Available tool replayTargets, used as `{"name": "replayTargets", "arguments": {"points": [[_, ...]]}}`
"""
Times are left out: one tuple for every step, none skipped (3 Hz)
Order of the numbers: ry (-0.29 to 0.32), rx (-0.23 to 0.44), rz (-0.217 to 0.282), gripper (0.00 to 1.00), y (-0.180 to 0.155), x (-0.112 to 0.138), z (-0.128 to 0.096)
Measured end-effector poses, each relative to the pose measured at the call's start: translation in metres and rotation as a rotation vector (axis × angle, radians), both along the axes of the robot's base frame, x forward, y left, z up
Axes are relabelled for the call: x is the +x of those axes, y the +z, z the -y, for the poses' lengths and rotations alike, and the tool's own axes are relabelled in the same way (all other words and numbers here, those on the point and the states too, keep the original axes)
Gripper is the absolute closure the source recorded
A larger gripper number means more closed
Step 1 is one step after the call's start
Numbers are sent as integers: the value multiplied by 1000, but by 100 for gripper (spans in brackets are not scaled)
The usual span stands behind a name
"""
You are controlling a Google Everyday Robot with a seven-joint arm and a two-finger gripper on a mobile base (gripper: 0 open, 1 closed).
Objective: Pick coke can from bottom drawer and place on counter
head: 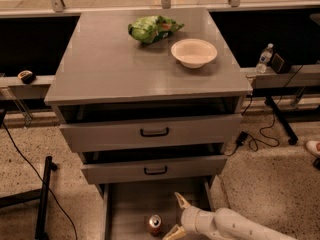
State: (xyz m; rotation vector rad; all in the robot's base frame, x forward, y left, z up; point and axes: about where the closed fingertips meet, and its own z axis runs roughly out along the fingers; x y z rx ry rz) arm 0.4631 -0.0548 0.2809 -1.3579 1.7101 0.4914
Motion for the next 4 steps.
{"name": "replayTargets", "arguments": {"points": [[-6, 31, -5, 0, -15, 12, -10], [19, 125, -66, 0, -36, 26, -35], [80, 178, -100, 0, -48, 26, -58], [135, 202, -138, 26, -63, 24, -80]]}}
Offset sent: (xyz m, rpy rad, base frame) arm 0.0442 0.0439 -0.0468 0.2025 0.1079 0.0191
